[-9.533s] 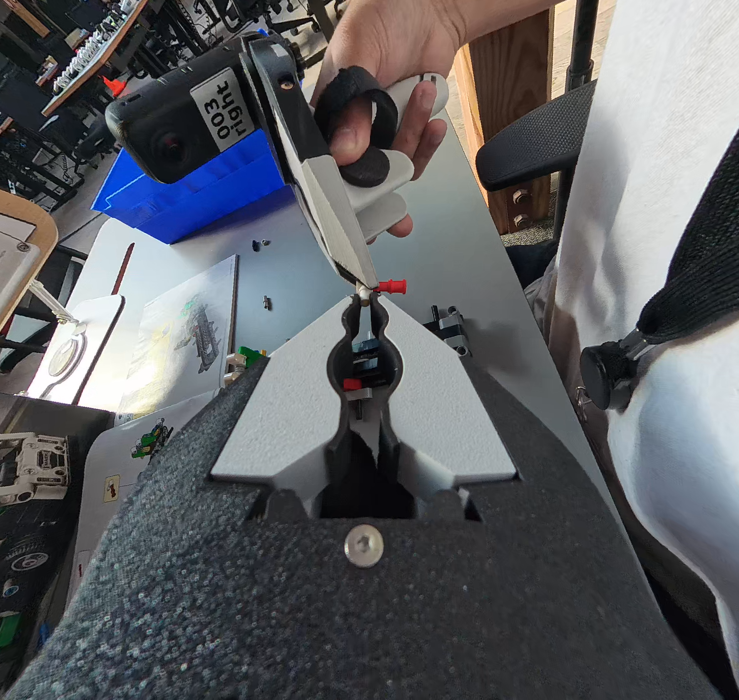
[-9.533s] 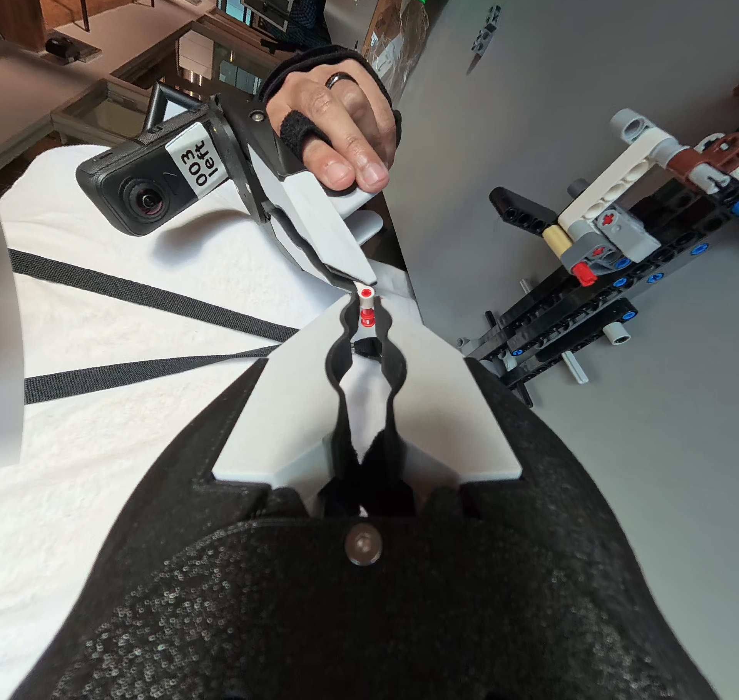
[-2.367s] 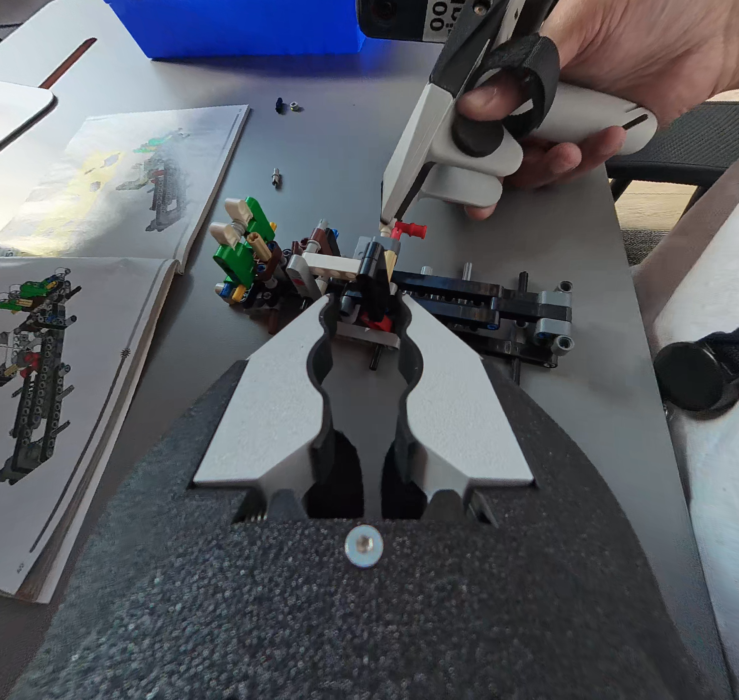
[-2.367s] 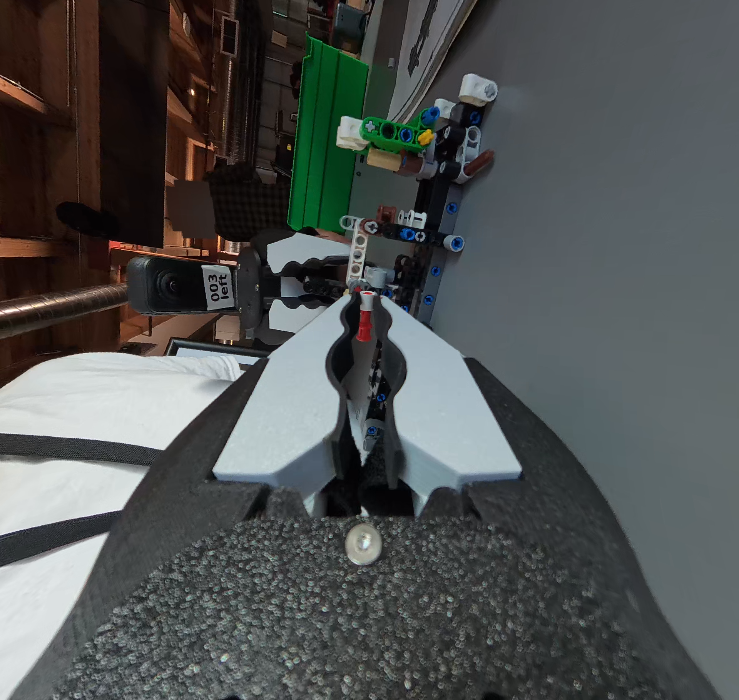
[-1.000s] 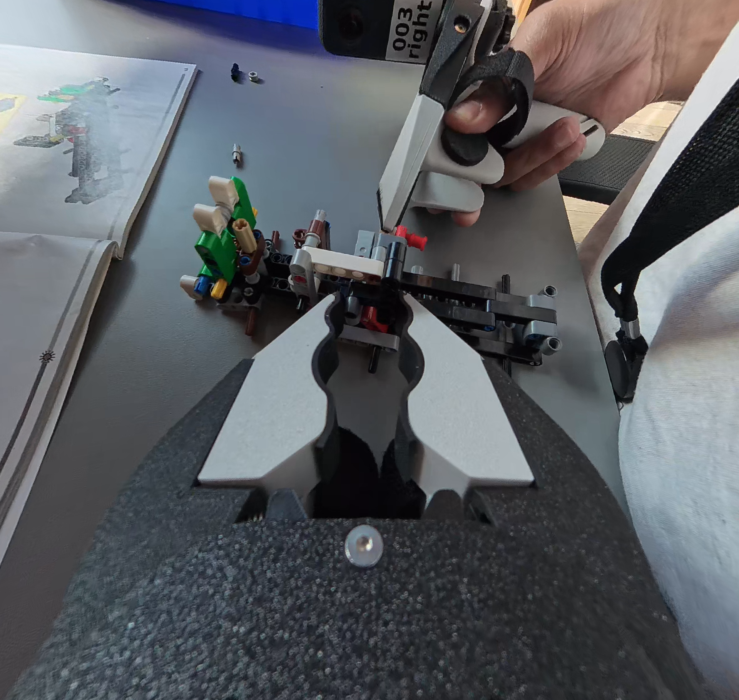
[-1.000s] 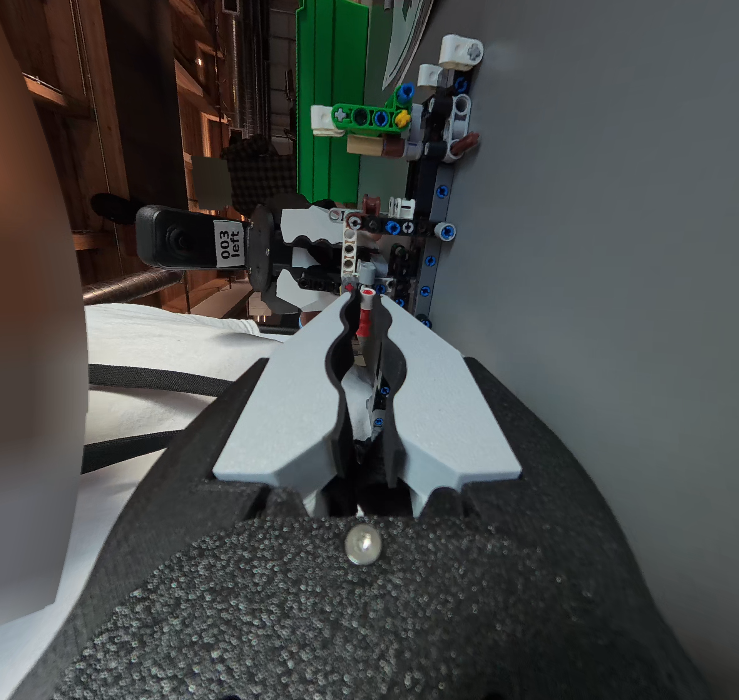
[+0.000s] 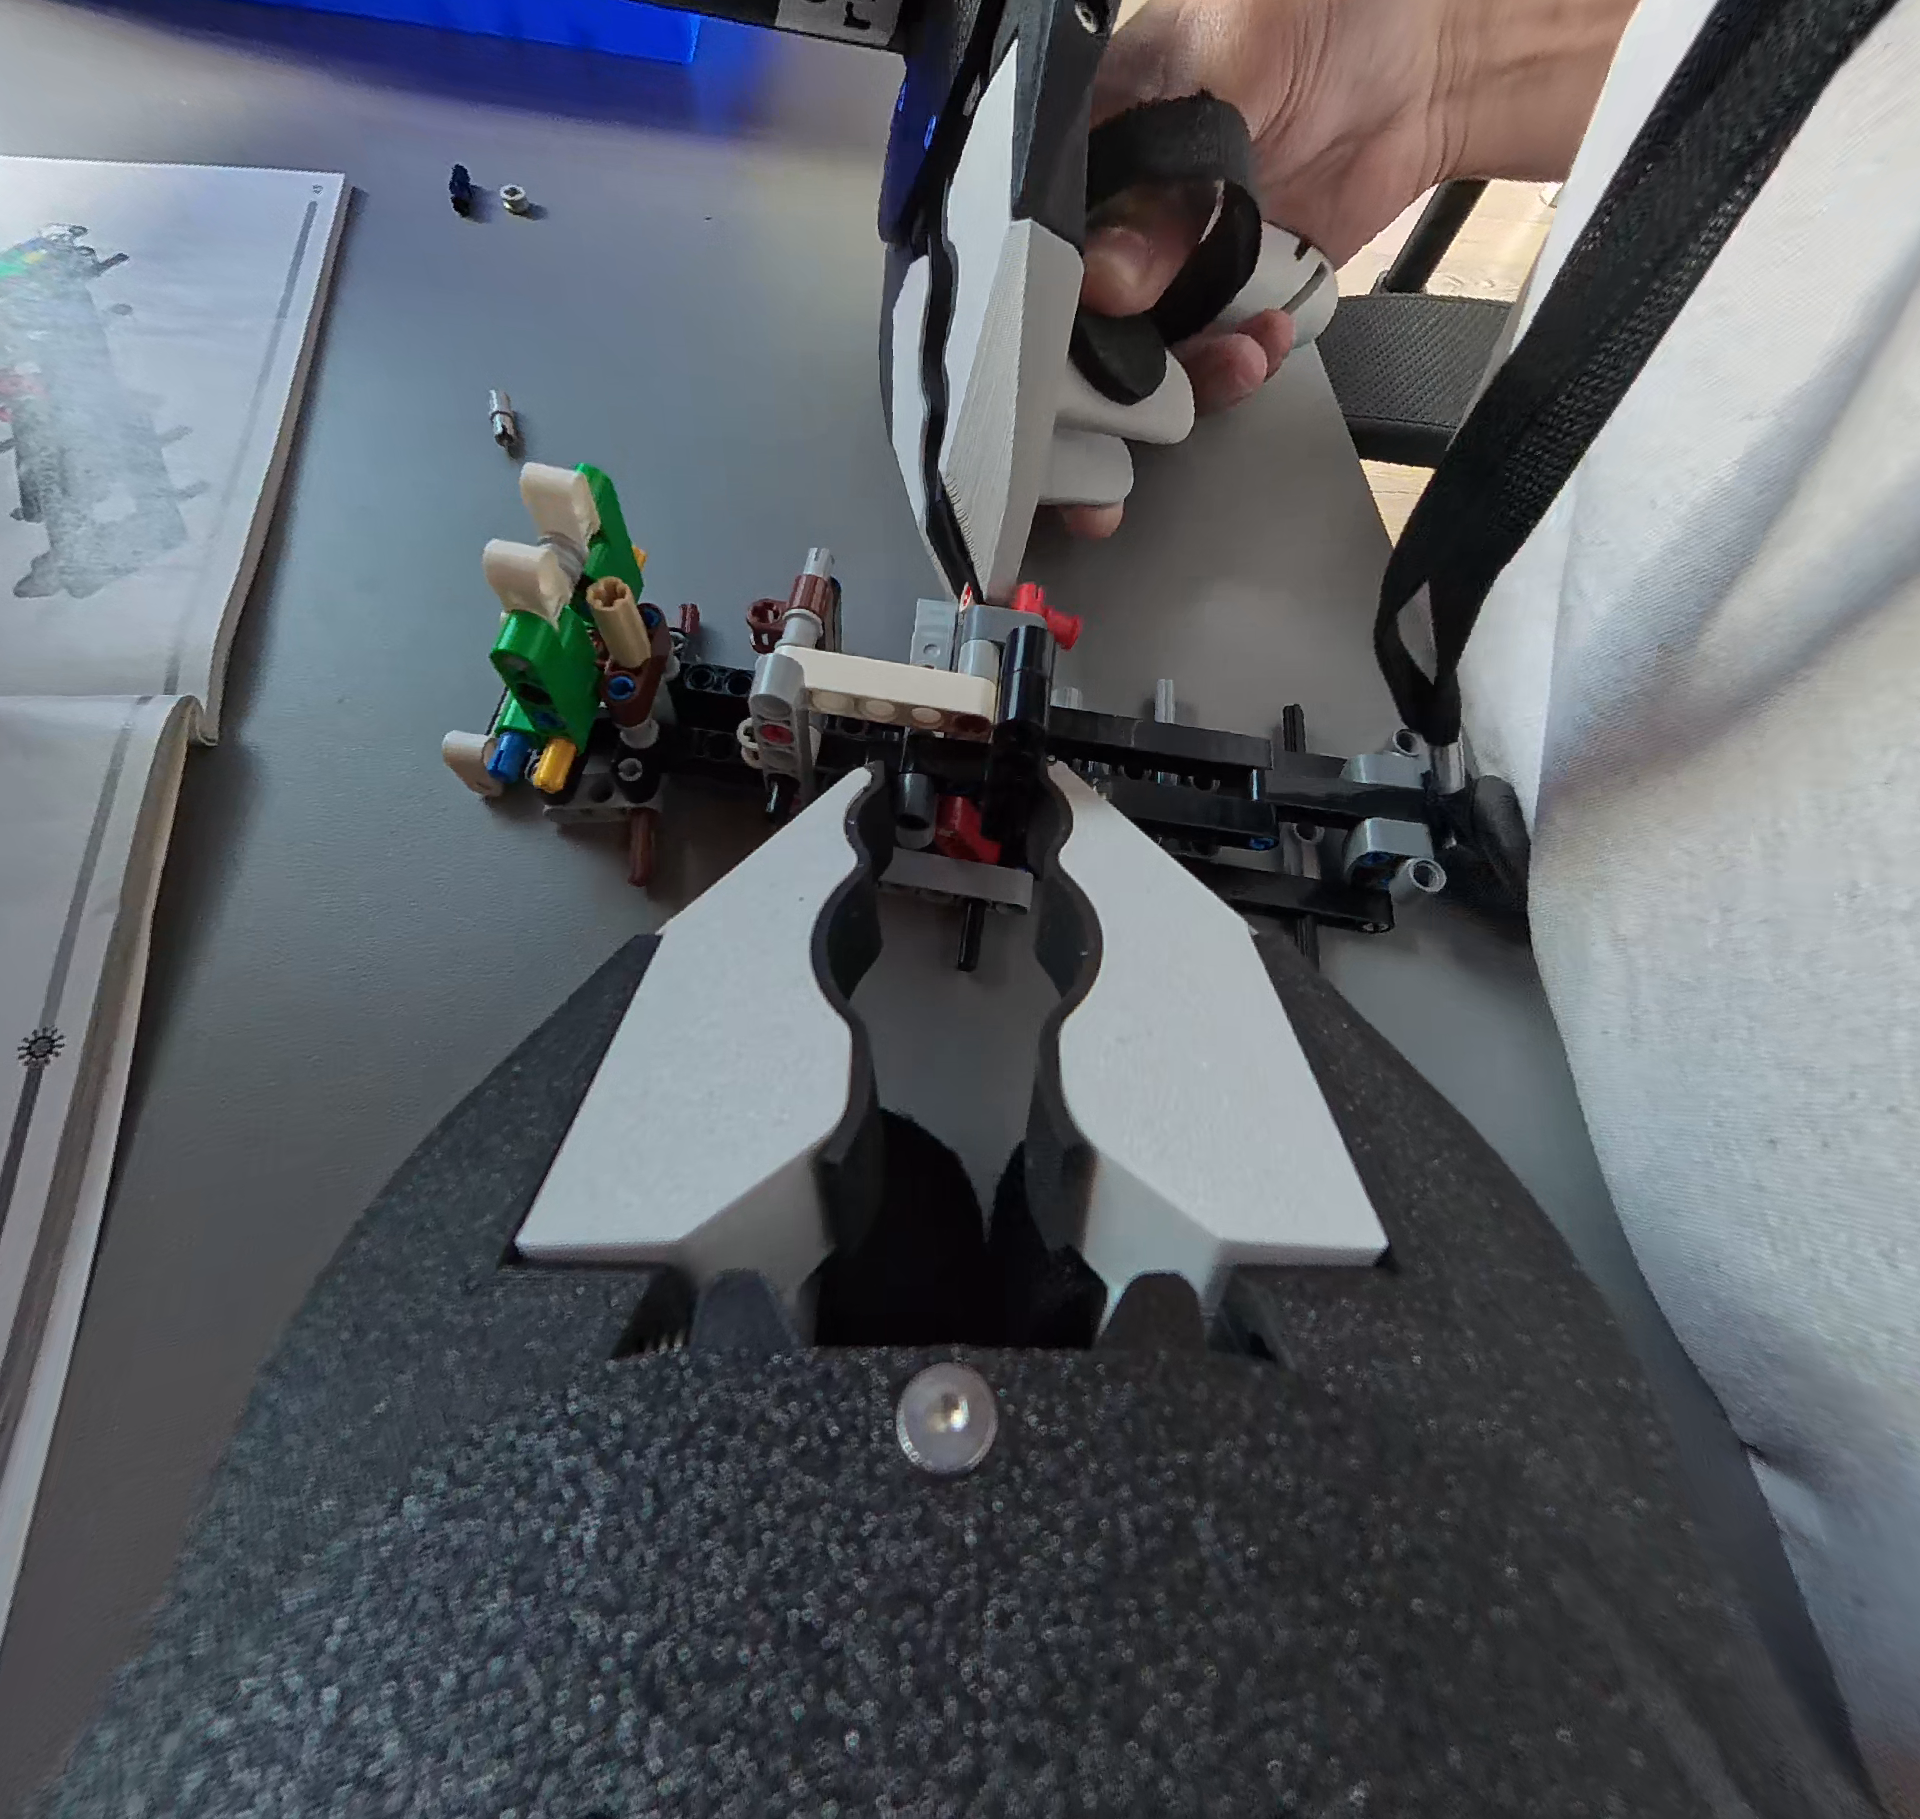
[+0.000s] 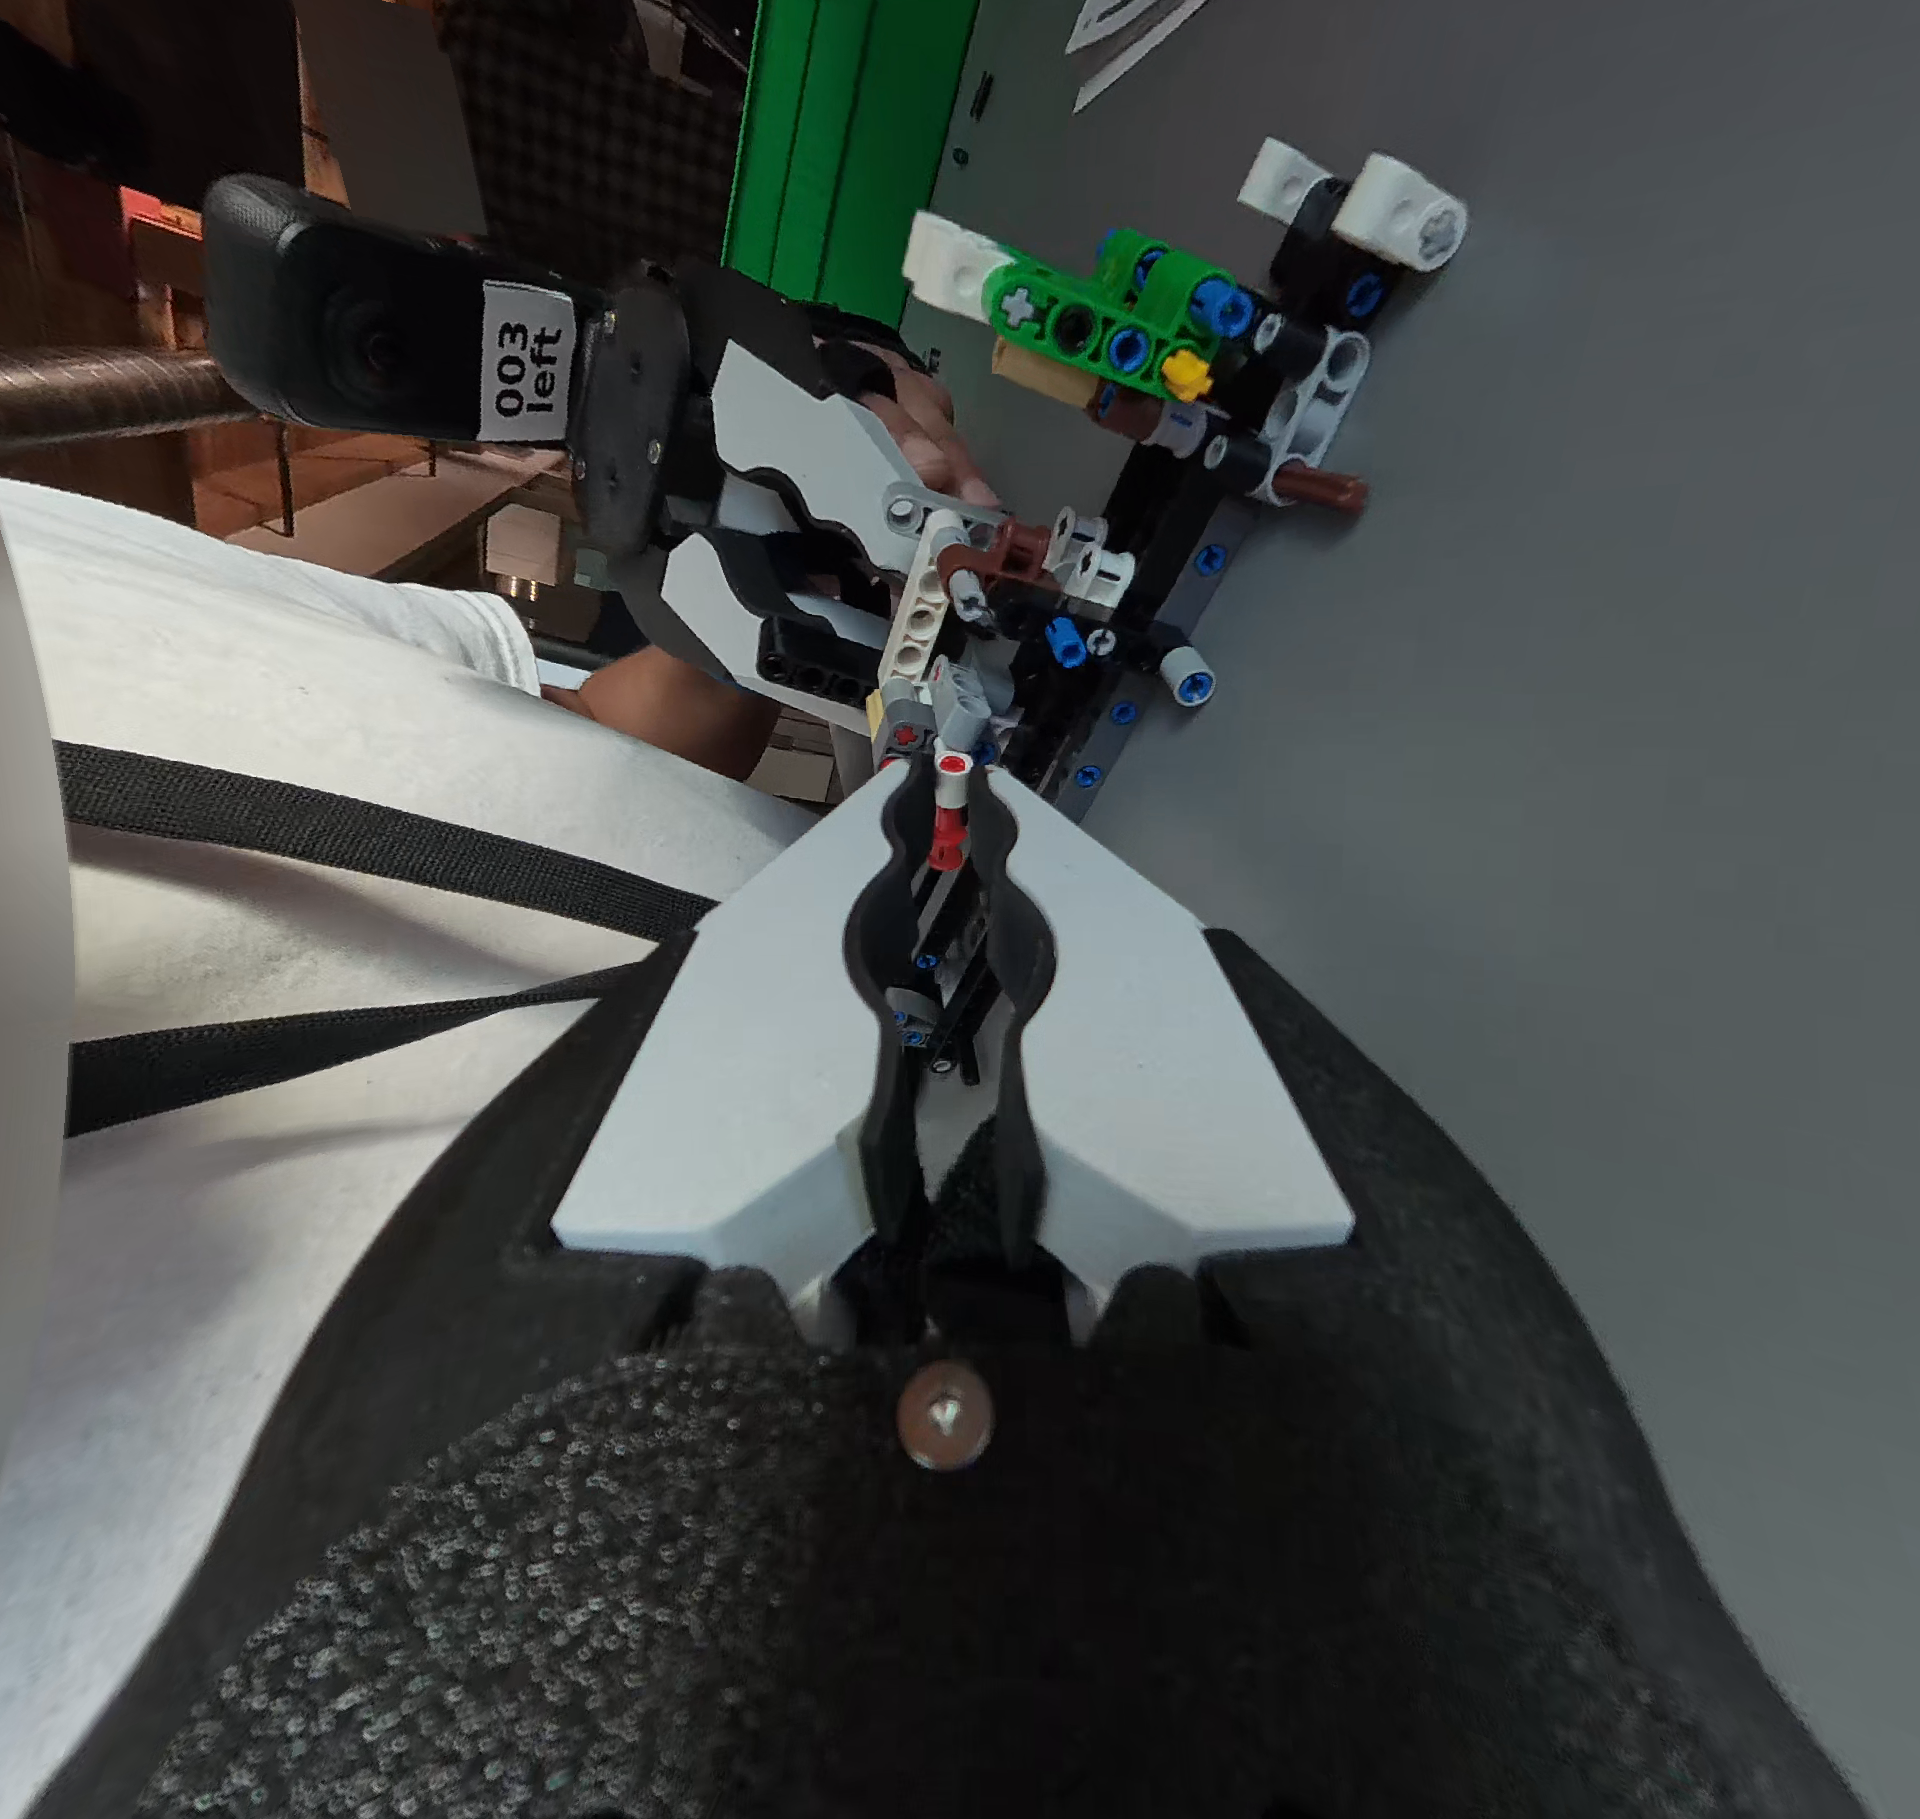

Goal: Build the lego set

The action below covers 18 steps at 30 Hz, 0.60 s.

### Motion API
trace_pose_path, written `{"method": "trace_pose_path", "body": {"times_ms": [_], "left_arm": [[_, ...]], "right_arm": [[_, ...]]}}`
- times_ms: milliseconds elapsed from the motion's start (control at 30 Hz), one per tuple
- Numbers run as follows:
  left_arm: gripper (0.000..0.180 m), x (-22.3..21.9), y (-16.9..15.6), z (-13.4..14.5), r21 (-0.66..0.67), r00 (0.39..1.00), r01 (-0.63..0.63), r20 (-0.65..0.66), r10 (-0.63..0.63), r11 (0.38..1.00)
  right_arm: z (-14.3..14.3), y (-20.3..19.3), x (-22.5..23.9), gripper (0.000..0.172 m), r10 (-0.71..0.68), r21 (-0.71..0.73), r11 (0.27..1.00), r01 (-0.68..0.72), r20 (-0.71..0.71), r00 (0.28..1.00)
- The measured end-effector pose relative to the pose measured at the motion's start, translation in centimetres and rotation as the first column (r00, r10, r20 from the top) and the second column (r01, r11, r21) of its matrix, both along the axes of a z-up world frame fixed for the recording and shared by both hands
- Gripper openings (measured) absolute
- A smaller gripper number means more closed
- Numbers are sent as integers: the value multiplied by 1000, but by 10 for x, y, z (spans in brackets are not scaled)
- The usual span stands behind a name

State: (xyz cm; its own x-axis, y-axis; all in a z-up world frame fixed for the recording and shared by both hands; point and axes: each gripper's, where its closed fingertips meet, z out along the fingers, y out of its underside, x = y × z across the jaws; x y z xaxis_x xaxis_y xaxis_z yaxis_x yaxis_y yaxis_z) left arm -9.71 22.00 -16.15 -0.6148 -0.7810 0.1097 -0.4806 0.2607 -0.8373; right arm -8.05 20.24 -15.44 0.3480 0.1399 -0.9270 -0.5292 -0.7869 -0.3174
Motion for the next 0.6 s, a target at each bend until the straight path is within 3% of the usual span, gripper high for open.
{"method": "trace_pose_path", "body": {"times_ms": [267,600], "left_arm": [[22,1,1,0,16,1000,-16,15,16,1000],[22,2,2,0,2,999,-32,3,32,999]], "right_arm": [[0,3,2,5,-27,-150,989,-6,-219,975],[1,1,1,5,-24,-128,992,-2,-198,980]]}}
